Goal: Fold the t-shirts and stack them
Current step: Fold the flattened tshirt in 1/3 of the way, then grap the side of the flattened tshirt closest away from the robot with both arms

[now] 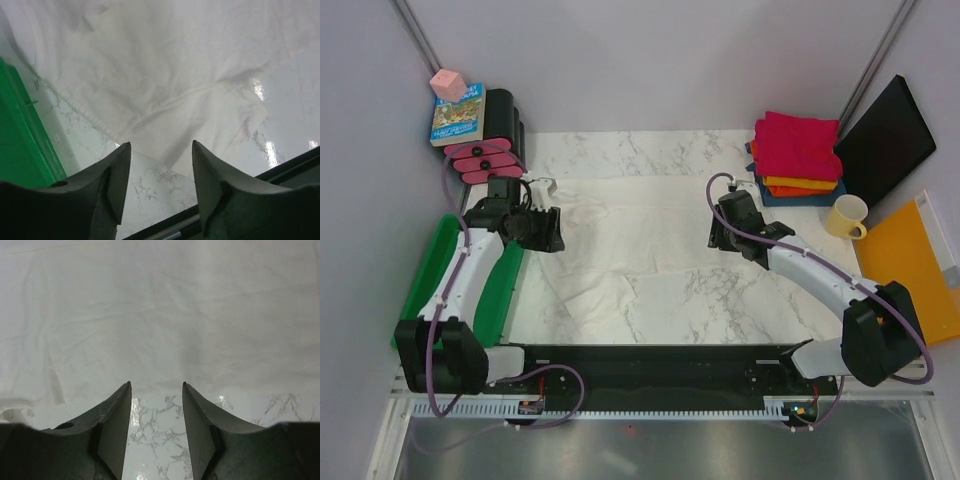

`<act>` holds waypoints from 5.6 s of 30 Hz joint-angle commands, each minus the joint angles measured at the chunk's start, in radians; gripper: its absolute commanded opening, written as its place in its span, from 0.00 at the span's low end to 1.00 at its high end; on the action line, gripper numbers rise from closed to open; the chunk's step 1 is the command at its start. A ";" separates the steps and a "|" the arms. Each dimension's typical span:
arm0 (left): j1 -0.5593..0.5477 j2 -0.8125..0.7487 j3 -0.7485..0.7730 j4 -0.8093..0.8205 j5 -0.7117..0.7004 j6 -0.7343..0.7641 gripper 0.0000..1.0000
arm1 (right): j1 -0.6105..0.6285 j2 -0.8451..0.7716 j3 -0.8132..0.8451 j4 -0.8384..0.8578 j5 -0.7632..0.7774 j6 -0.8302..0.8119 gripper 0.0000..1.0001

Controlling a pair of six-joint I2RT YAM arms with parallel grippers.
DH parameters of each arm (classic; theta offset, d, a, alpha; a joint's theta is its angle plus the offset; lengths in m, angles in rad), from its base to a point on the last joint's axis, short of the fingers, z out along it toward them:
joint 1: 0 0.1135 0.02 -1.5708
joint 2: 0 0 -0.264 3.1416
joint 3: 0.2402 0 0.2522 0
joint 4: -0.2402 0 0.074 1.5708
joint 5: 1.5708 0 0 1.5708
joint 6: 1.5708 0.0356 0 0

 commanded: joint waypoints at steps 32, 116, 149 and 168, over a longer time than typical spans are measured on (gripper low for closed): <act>-0.112 0.579 0.165 0.217 -0.191 0.040 0.44 | 0.030 0.534 0.372 0.047 0.137 -0.027 0.45; -0.014 0.116 -0.830 1.915 -0.274 -0.132 1.00 | 0.173 -0.349 -0.009 0.194 0.717 -0.317 0.82; -0.333 0.037 -0.191 0.654 -0.799 -0.354 1.00 | 0.173 -0.328 0.027 0.020 0.534 -0.151 0.98; -0.540 -0.217 -0.400 0.137 -0.631 -1.109 0.78 | 0.171 -0.305 -0.024 0.060 0.432 -0.133 0.92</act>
